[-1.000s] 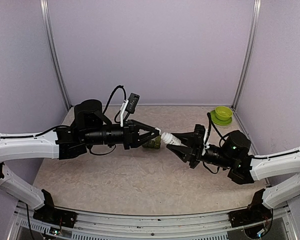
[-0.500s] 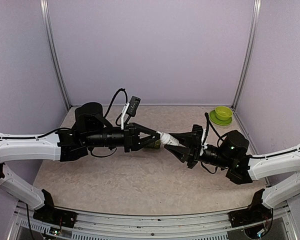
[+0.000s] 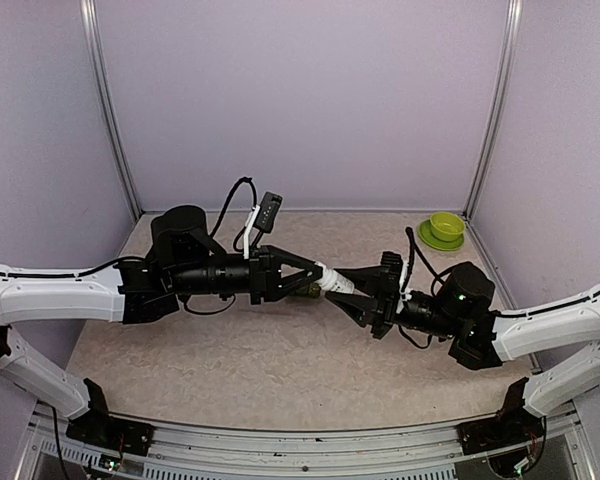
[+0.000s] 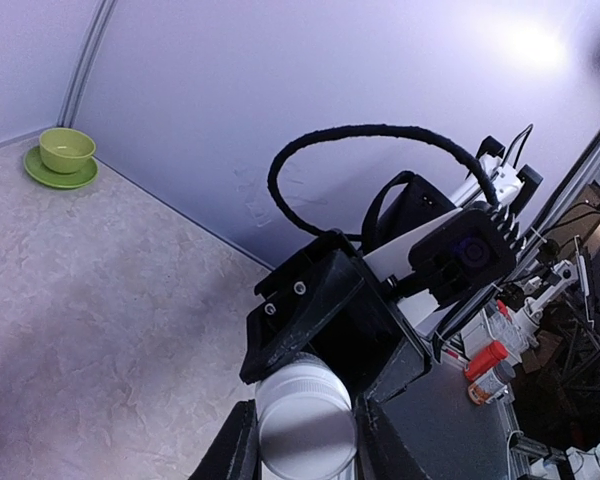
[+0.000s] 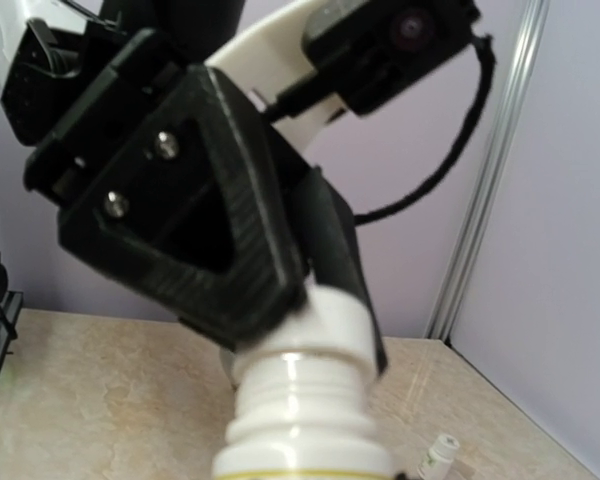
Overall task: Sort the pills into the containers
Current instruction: Screw the lid of the pill bottle onto the pill bottle.
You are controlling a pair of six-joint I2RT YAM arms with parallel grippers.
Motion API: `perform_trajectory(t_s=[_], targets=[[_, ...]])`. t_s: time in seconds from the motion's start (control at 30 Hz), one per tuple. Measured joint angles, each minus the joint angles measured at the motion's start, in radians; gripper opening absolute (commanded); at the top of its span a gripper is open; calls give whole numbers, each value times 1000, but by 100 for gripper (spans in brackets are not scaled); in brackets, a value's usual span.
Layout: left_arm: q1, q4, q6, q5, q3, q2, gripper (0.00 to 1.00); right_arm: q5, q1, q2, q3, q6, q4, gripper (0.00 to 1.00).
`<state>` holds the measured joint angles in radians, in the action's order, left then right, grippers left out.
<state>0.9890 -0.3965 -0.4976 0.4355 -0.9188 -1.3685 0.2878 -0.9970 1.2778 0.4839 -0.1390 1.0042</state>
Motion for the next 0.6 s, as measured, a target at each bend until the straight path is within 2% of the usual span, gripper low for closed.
perform_trajectory(t_s=[0.4, 0.6], targets=[[0, -5, -11, -3, 0, -11, 26, -17, -8, 8, 9, -6, -3, 28], [-3, 3, -23, -33, -6, -33, 26, -87, -18, 8, 9, -45, -35, 28]])
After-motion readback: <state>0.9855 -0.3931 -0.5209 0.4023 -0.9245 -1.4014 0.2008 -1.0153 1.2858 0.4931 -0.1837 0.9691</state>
